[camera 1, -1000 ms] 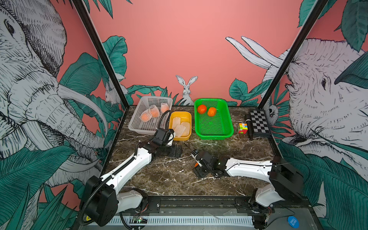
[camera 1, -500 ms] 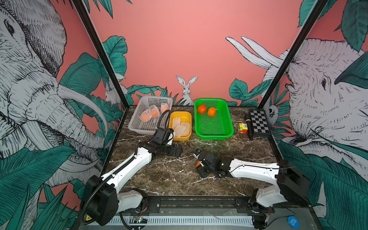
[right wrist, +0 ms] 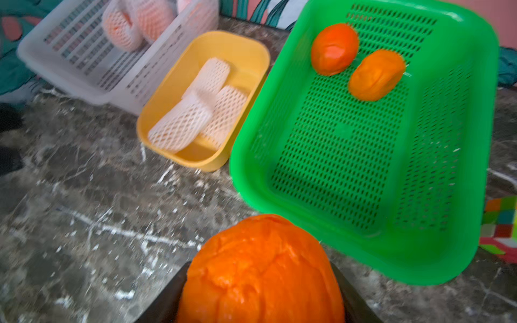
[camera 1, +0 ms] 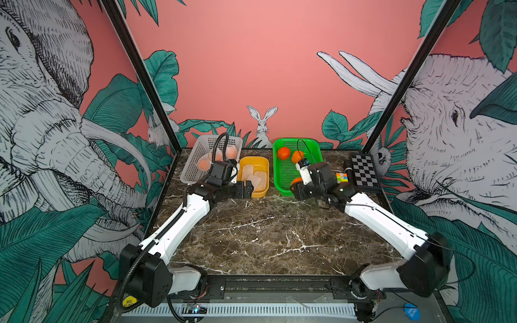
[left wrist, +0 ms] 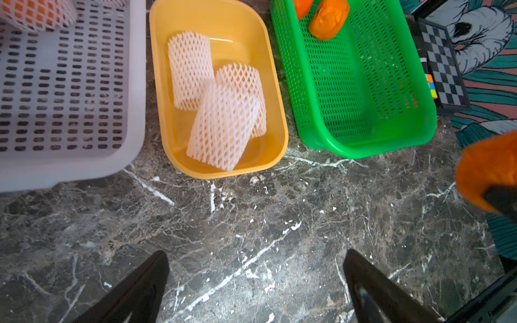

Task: Remove foam nets from oranges
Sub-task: Pick up the orange from the center of the board, then place the orange in the basket.

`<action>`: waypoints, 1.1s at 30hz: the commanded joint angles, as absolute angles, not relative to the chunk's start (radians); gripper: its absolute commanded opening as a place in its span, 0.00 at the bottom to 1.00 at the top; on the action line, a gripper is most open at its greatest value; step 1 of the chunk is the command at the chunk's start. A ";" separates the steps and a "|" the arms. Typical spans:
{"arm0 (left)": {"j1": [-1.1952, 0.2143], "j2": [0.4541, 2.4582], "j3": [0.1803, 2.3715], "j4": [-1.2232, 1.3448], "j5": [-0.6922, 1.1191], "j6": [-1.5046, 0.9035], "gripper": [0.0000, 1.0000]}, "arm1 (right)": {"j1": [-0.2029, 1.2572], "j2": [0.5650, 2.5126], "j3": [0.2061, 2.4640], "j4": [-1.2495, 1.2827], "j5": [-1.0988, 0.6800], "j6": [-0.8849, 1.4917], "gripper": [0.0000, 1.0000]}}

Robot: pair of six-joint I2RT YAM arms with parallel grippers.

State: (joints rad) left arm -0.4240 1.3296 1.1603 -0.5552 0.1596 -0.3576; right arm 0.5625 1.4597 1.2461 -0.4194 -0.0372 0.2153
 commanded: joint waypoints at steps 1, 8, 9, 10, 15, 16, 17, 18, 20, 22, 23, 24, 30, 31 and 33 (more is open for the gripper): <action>-0.411 1.388 1.246 -0.579 0.157 -0.323 0.99 | 0.490 1.625 1.377 -0.376 -0.113 0.158 0.60; -0.364 1.489 1.333 -0.569 0.195 -0.302 0.99 | 0.428 1.960 1.645 -0.320 -0.085 0.123 0.60; -0.359 1.500 1.342 -0.569 0.199 -0.298 0.99 | 0.423 2.003 1.688 -0.321 -0.078 0.119 0.61; -0.354 1.512 1.349 -0.568 0.202 -0.297 0.99 | 0.418 2.047 1.726 -0.319 -0.075 0.116 0.61; -0.339 1.554 1.374 -0.565 0.217 -0.292 0.99 | 0.406 2.219 1.890 -0.316 -0.079 0.114 0.62; -0.337 1.562 1.378 -0.565 0.219 -0.291 0.99 | 0.404 2.253 1.925 -0.317 -0.085 0.119 0.62; -0.335 1.566 1.380 -0.566 0.221 -0.291 0.99 | 0.401 2.280 1.953 -0.320 -0.088 0.123 0.62; -0.332 1.570 1.382 -0.565 0.223 -0.291 0.99 | 0.399 2.309 1.980 -0.318 -0.092 0.127 0.62; -0.328 1.576 1.386 -0.564 0.227 -0.289 0.99 | 0.396 2.358 2.032 -0.316 -0.101 0.136 0.63; -0.326 1.581 1.389 -0.567 0.226 -0.286 0.99 | 0.393 2.407 2.096 -0.329 -0.111 0.142 0.64; -0.324 1.583 1.391 -0.569 0.227 -0.287 0.99 | 0.393 2.428 2.121 -0.336 -0.113 0.143 0.64; -0.323 1.584 1.392 -0.569 0.230 -0.286 0.99 | 0.393 2.448 2.144 -0.340 -0.114 0.146 0.65; -0.315 1.589 1.393 -0.575 0.232 -0.279 0.99 | 0.393 2.520 2.233 -0.353 -0.097 0.152 0.67; -0.314 1.588 1.392 -0.577 0.231 -0.279 0.99 | 0.393 2.528 2.241 -0.357 -0.092 0.152 0.68; -0.310 1.585 1.388 -0.577 0.229 -0.278 0.99 | 0.392 2.542 2.255 -0.357 -0.081 0.151 0.69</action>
State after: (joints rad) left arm -0.3199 1.5867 1.3598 -0.5556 0.2245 -0.2913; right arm 0.3969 2.5217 2.2147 -0.3603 -0.1032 0.1463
